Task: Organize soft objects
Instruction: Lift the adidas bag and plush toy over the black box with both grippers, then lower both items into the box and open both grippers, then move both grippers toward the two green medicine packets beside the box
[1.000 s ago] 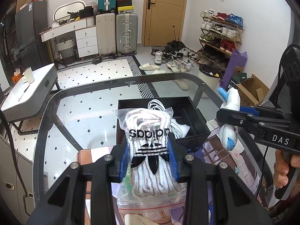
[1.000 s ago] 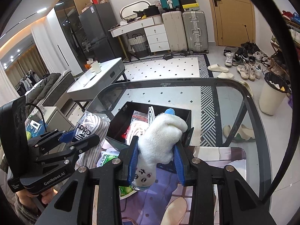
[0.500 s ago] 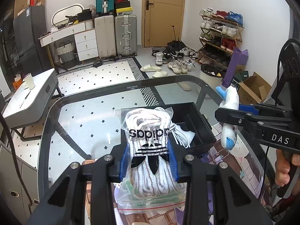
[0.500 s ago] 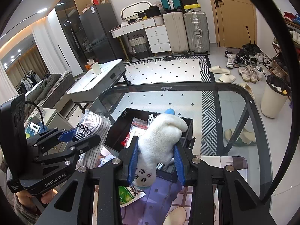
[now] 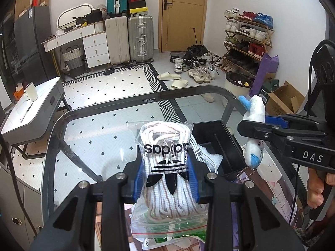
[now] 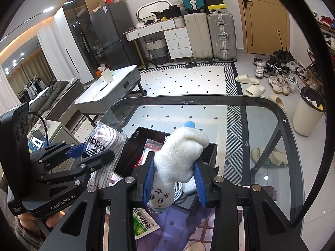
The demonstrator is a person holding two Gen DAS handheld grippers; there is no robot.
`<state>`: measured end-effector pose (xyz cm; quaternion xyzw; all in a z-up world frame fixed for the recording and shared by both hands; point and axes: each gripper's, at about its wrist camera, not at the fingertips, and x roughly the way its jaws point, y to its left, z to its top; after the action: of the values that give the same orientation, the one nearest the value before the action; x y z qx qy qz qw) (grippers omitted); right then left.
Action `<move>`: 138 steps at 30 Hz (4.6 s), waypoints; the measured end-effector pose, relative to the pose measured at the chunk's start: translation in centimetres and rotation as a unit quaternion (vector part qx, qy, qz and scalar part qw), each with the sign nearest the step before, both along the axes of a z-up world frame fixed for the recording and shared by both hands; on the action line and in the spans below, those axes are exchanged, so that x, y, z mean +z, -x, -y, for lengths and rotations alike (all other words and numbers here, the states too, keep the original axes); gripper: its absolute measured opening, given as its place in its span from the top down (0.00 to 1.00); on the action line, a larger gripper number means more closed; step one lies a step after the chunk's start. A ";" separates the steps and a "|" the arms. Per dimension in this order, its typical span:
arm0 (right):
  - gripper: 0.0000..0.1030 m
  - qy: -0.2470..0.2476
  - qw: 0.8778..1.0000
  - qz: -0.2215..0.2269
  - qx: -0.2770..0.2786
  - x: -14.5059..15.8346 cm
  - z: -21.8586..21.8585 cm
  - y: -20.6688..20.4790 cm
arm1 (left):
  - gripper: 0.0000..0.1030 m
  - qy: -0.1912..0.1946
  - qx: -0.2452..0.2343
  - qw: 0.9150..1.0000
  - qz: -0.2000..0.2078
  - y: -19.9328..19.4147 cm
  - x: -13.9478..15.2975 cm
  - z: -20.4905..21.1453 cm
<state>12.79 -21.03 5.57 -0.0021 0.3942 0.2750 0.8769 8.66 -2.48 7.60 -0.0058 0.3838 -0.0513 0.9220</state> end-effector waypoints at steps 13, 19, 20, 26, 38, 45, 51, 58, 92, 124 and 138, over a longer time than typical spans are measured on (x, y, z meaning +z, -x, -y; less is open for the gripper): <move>0.66 0.005 1.000 -0.007 0.007 -0.3 -1.1 -1.1 | 0.66 0.004 0.005 1.000 -0.005 -3.1 -0.2 -1.0; 0.66 0.007 1.000 -0.014 0.006 -0.5 -1.3 -2.1 | 0.66 0.007 0.003 1.000 -0.006 -4.2 -0.6 -1.1; 0.66 0.008 1.000 -0.015 0.006 -0.6 -1.3 -2.2 | 0.66 0.007 0.003 1.000 -0.005 -4.3 -0.8 -1.1; 0.66 0.013 1.000 -0.025 0.011 -1.3 -2.0 -3.3 | 0.66 0.010 0.006 1.000 -0.012 -5.5 -1.8 -1.3; 0.66 0.027 0.998 -0.059 0.018 -4.3 -3.5 -5.6 | 0.66 0.013 0.002 0.999 -0.031 -7.1 -4.0 -1.0; 0.66 0.037 0.997 -0.070 0.025 -6.1 -4.2 -5.9 | 0.66 0.016 -0.004 0.999 -0.042 -7.5 -4.9 -0.6; 0.66 0.048 0.996 -0.070 0.033 -7.1 -4.8 -6.2 | 0.67 0.014 -0.008 0.998 -0.059 -7.6 -6.0 0.2; 0.66 0.053 0.996 -0.069 0.037 -7.4 -4.8 -6.2 | 0.68 0.008 -0.007 0.997 -0.071 -7.4 -6.7 0.5; 0.33 0.044 0.996 -0.059 0.053 -5.5 -1.9 -2.3 | 0.39 0.008 -0.003 0.999 -0.054 -3.7 -4.7 0.4; 0.01 0.036 0.998 -0.020 0.049 -2.2 1.4 4.8 | 0.00 -0.004 0.009 1.000 -0.013 2.9 -1.8 -0.4; 0.01 0.040 0.997 -0.029 0.064 -3.5 1.4 7.5 | 0.00 -0.001 0.026 0.999 -0.022 5.6 -2.8 -1.6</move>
<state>5.27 -22.45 2.03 -0.0540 0.4291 0.3145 0.8450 3.07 -0.88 4.78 -0.0159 0.4035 -0.0266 0.9145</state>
